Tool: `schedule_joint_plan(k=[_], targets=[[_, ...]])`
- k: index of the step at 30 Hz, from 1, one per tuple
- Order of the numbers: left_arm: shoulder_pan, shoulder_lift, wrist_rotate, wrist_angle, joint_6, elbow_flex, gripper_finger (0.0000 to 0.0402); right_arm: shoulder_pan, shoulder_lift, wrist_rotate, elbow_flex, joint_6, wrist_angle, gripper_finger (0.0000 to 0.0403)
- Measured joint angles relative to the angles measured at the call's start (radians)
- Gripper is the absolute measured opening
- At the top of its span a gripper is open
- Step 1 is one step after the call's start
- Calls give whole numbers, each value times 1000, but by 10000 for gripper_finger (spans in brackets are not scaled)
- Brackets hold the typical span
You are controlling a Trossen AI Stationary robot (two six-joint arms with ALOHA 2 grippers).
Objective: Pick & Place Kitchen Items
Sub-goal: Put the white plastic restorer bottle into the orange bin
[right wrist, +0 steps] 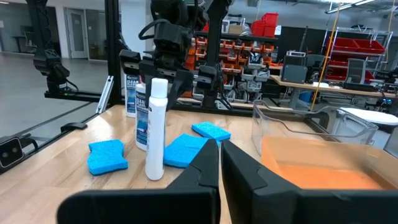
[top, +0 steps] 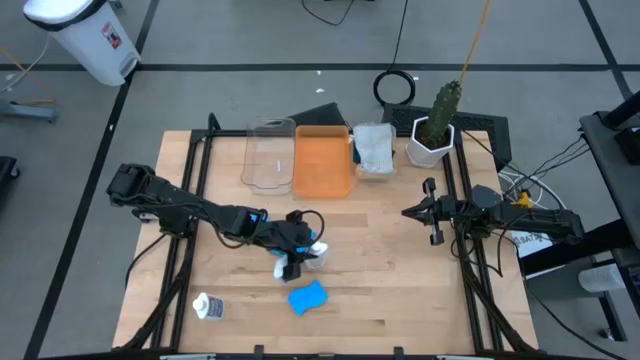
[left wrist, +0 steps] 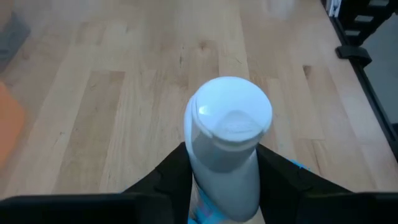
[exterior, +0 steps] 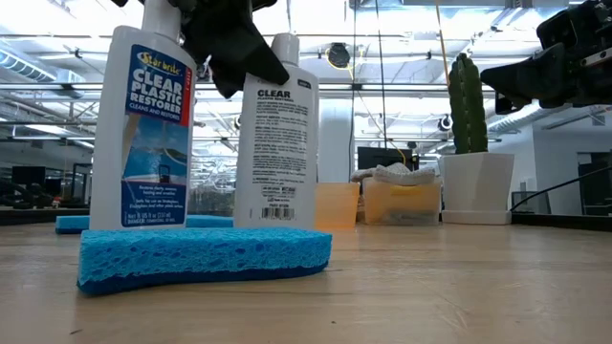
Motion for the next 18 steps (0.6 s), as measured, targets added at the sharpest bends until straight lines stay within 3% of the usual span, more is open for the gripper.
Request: schedule_joint_plan(k=[10, 18], targets=[[26, -60, -30, 90, 17, 0, 140, 0, 0, 0, 0, 0, 0, 0], [131, -186, -103, 92, 44, 0, 139, 0, 0, 0, 0, 0, 0, 0]])
